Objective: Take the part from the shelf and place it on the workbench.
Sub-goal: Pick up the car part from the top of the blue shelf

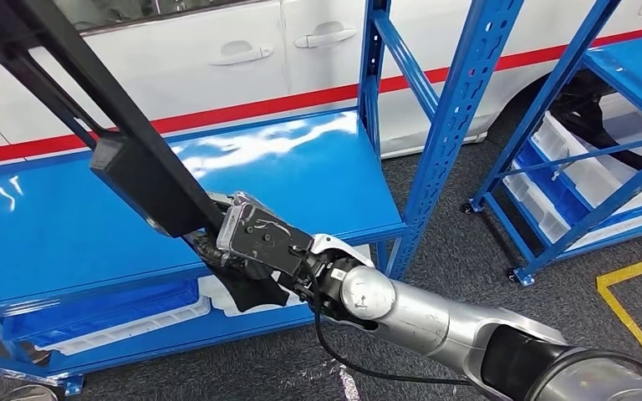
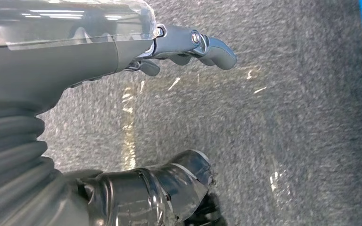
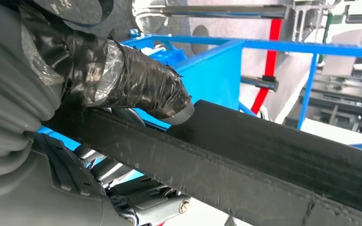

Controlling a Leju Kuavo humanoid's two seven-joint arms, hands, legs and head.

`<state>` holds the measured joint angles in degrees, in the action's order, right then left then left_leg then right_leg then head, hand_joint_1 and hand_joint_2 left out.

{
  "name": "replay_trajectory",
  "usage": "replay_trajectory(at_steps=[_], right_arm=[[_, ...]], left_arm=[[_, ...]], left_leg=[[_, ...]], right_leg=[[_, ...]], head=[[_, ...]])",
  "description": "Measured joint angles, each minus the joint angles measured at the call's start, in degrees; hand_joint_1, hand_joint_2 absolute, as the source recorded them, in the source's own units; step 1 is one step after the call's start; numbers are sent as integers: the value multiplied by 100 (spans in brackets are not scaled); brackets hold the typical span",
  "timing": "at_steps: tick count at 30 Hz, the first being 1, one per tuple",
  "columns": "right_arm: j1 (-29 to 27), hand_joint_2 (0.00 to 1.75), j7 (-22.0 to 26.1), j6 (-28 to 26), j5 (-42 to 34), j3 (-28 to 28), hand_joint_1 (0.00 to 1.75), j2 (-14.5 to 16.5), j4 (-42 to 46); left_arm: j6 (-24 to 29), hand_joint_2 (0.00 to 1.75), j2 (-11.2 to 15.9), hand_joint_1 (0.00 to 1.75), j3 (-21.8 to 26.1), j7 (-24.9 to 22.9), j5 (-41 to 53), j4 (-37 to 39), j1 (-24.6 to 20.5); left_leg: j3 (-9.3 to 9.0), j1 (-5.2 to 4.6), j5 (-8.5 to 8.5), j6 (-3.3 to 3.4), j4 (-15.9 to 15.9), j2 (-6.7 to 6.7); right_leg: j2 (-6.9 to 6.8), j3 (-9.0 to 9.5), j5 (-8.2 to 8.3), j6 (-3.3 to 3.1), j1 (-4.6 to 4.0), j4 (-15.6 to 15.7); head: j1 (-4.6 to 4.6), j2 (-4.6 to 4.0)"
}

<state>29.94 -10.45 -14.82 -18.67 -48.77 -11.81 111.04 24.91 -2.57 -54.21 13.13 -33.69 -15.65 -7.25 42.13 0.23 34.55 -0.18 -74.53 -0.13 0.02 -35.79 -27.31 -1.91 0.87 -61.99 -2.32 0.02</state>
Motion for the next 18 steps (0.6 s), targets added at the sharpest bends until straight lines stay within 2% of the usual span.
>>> replay_trajectory(at_steps=[1, 2, 3, 5, 6, 7, 9, 10, 11, 13, 14, 15, 16, 17, 18], right_arm=[[0, 175, 0, 2, 13, -8, 175, -1, -2], [0, 175, 1, 2, 25, -17, 175, -2, -3], [0, 175, 3, 3, 34, -26, 175, -2, -2], [0, 175, 13, 2, 46, -38, 175, -3, 2], [1, 175, 21, 0, 50, -40, 175, -4, 3], [1, 175, 29, -2, 54, -42, 175, -5, 5], [-1, 175, 47, -6, 64, -45, 175, -9, 5], [-6, 175, 52, -7, 68, -48, 175, -13, 5], [-8, 175, 57, -9, 72, -49, 175, -19, 5], [-9, 175, 65, -14, 82, -55, 175, -34, 6], [-9, 175, 69, -16, 88, -62, 175, -42, 6], [-15, 175, 72, -17, 95, -68, 175, -48, 6], [-21, 175, 72, -17, 100, -74, 175, -53, 6], [-25, 175, 72, -17, 105, -78, 175, -57, 6], [-26, 175, 73, -17, 109, -78, 175, -61, 6]], left_arm=[[-8, 175, -1, 0, -1, -2, 1, 0, 0], [-14, 175, -3, 0, -1, -4, 2, 0, -1], [-19, 175, -4, 0, -1, -5, 3, 0, -3], [-24, 175, -1, 0, 0, -7, 4, 0, -17], [-25, 175, 1, 0, 0, -7, 4, 0, -22], [-24, 175, 3, 0, -1, -7, 4, 0, -26], [-23, 175, -1, 0, -2, -8, 4, 0, -20], [-23, 175, -7, 0, -2, -8, 4, 0, -16], [-23, 175, -11, 0, -2, -8, 3, 0, -14], [-22, 175, -16, 0, -2, -8, 4, 1, -16], [-23, 175, -17, 0, -2, -8, 4, 2, -17], [-24, 175, -20, 0, -2, -8, 5, 2, -18], [-25, 175, -25, 0, -2, -8, 5, 2, -16], [-26, 175, -30, 0, -2, -8, 5, 2, -13], [-26, 175, -34, 0, -2, -8, 5, 2, -10]], left_leg=[[-44, -1, -5, 14, -98, -1], [-182, -8, -104, 47, -9, -2], [-415, -25, -244, 101, 265, -5], [-960, -77, -369, 233, 1049, -9], [-1148, -107, -379, 271, 1340, -14], [-1232, -136, -372, 293, 1515, -16], [-1242, -162, -494, 309, 1654, -19], [-1240, -156, -580, 323, 1740, -3], [-1234, -139, -666, 342, 1820, 14], [-1155, -117, -810, 370, 1893, 43], [-1084, -116, -854, 383, 1881, 46], [-1005, -113, -894, 383, 1853, 49], [-922, -106, -927, 374, 1816, 54], [-831, -93, -956, 360, 1766, 59], [-735, -73, -980, 340, 1703, 63]], right_leg=[[-2, -57, 43, -3, -16, -1], [-1, -113, 86, -5, -35, -1], [2, -162, 130, -7, -53, 0], [4, -222, 208, 11, -72, 13], [0, -229, 249, 36, -63, 32], [-6, -229, 293, 69, -42, 59], [-8, -232, 383, 142, -5, 128], [-6, -247, 374, 170, 1, 138], [-3, -276, 277, 193, -3, 85], [0, -410, -181, 226, 0, -354], [0, -491, -441, 241, 5, -698], [0, -561, -624, 260, 16, -1048], [-1, -571, -681, 283, 25, -1281], [-3, -509, -627, 307, 35, -1350], [-6, -363, -490, 336, 50, -1236]], head=[[1, 0], [1, 0], [0, 0], [-2, 0], [-3, 0], [-2, 0], [-1, 0], [-1, 0], [-4, -1], [-9, -1], [-10, -1], [-10, 0], [-9, 0], [-9, 0], [-9, 0]])
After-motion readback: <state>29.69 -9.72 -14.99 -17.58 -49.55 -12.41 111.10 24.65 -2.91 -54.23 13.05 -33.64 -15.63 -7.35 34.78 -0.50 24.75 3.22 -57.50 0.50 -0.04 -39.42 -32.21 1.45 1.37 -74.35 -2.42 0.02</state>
